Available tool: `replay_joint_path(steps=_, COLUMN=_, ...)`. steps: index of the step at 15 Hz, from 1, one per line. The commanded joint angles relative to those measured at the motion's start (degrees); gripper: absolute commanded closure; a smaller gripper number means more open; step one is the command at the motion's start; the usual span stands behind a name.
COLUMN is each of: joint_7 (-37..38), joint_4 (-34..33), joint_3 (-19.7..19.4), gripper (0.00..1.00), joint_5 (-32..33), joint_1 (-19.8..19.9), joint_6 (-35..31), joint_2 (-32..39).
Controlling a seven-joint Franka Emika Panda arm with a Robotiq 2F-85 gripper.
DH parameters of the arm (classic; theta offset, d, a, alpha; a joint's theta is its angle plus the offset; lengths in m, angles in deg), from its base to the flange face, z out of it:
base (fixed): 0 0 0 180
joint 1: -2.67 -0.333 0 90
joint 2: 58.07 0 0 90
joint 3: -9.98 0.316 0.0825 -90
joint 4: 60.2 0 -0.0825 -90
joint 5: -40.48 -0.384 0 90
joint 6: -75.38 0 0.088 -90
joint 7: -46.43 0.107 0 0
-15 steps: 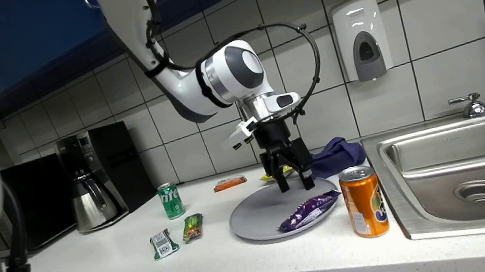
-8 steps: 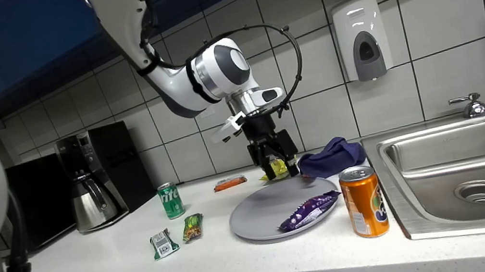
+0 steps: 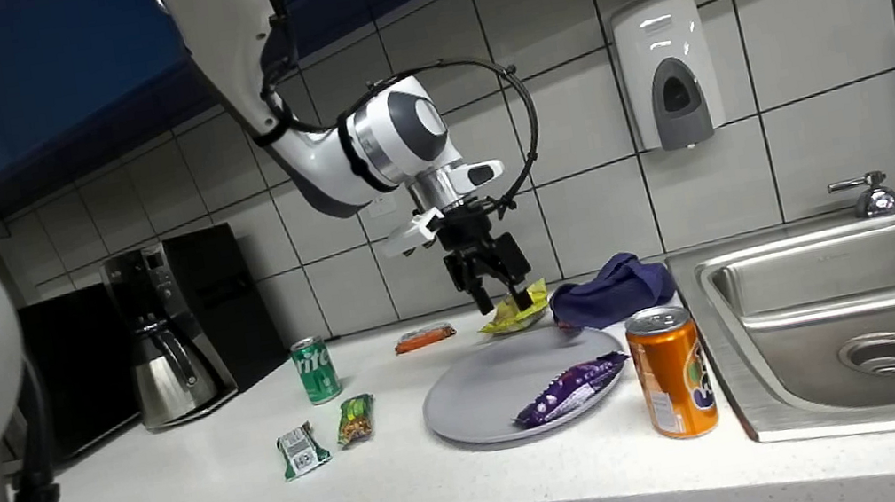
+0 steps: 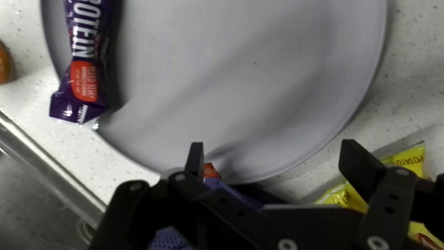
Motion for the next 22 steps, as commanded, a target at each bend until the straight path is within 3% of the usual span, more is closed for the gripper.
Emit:
replay_joint_path(steps=1, joint_7=1.02, joint_4=-2.65, joint_3=0.67, gripper=0.0, joint_5=-1.8, joint_1=-0.44, joint_6=-3.14, joint_2=2.46)
replay_joint_path(steps=6, joint_7=0.76, joint_4=-4.96, joint_3=0.96, gripper=0.0, joint_5=-3.87, joint_1=-1.83, joint_6=-6.25, joint_2=5.09)
replay_joint_path(steps=22, joint_7=-0.24, joint_4=-5.01, joint_3=0.9, gripper=0.0, joint_5=-4.26, joint_1=-3.03, joint_6=-6.41, joint_2=5.42)
